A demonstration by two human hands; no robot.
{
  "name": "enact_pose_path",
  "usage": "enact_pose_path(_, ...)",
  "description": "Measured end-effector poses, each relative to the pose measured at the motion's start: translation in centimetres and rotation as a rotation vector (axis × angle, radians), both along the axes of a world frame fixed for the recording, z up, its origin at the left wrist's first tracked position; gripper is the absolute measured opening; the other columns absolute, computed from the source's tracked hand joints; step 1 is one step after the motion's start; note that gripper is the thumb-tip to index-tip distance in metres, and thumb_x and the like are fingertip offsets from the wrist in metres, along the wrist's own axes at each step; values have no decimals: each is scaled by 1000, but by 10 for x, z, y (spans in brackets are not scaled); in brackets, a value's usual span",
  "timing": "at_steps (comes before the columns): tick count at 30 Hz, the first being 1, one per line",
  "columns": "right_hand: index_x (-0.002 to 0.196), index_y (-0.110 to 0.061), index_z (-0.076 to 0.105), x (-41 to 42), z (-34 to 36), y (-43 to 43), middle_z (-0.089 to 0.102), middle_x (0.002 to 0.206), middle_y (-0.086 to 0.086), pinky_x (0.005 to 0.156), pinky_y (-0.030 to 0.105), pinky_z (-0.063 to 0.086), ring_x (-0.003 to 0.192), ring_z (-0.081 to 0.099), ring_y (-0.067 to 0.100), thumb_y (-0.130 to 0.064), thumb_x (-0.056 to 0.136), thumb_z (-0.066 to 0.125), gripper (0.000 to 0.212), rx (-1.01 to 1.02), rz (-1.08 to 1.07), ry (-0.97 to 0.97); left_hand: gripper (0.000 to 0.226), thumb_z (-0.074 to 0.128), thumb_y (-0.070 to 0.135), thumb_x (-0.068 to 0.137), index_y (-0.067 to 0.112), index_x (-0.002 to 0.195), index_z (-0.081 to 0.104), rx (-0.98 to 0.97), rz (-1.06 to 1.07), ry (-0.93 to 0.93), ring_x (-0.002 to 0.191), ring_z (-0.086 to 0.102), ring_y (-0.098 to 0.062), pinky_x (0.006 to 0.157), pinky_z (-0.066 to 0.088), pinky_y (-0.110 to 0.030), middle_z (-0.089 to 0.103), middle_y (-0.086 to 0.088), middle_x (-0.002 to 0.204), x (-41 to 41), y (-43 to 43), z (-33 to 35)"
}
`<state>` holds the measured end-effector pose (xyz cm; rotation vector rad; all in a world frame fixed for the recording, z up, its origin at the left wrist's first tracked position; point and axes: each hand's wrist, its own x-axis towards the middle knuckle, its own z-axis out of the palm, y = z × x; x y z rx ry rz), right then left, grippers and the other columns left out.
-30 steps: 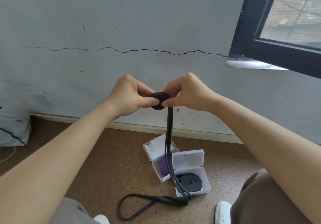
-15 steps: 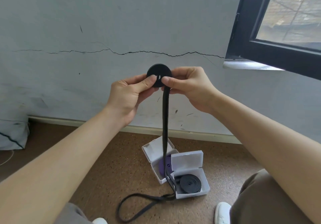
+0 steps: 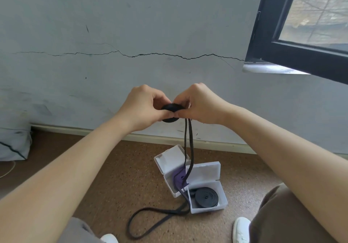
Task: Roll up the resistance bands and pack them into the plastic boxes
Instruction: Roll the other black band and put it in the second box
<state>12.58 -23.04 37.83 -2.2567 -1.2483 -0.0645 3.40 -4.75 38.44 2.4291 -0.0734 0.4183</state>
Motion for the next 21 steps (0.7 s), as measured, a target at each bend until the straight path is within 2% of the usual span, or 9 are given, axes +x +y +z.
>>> enact_pose_path(4,95,-14,80,-1,3,-1,76,77,4,64,31,60,57,68,11,-14,86,79,9,54,4,143,18,89,12,75,14,91,82,-215,-35,73,75,77,-17,67,62,-27,79,-1,78,-1,5,3)
enact_pose_path(8,99,-5,78,-2,4,-6,78,85,9,64,21,58,65,73,11,-6,87,78,12,172,11,396,17,85,9,76,10,92,80,-421,-41,51,78,78,-21,66,62,-28,79,-5,82,-3,5,6)
enact_pose_path(14,105,1,76,-4,7,-11,75,97,26,69,30,63,83,75,26,-11,86,78,22,414,36,650,24,80,20,68,11,91,77,-734,-60,-36,79,76,-19,65,61,-25,78,-4,82,-4,-1,11)
enact_pose_path(18,105,0,76,-5,11,-9,77,97,21,66,26,61,84,76,24,-13,86,78,24,565,22,688,26,77,21,69,10,92,76,-943,-53,-61,89,76,-22,68,59,-22,78,-6,89,-3,-9,10)
enact_pose_path(21,109,0,75,-4,15,-11,79,98,16,65,30,63,88,77,26,-14,86,78,27,573,18,677,26,76,20,70,9,94,75,-1040,-67,-65,89,75,-20,68,58,-20,78,-4,89,-2,-13,9)
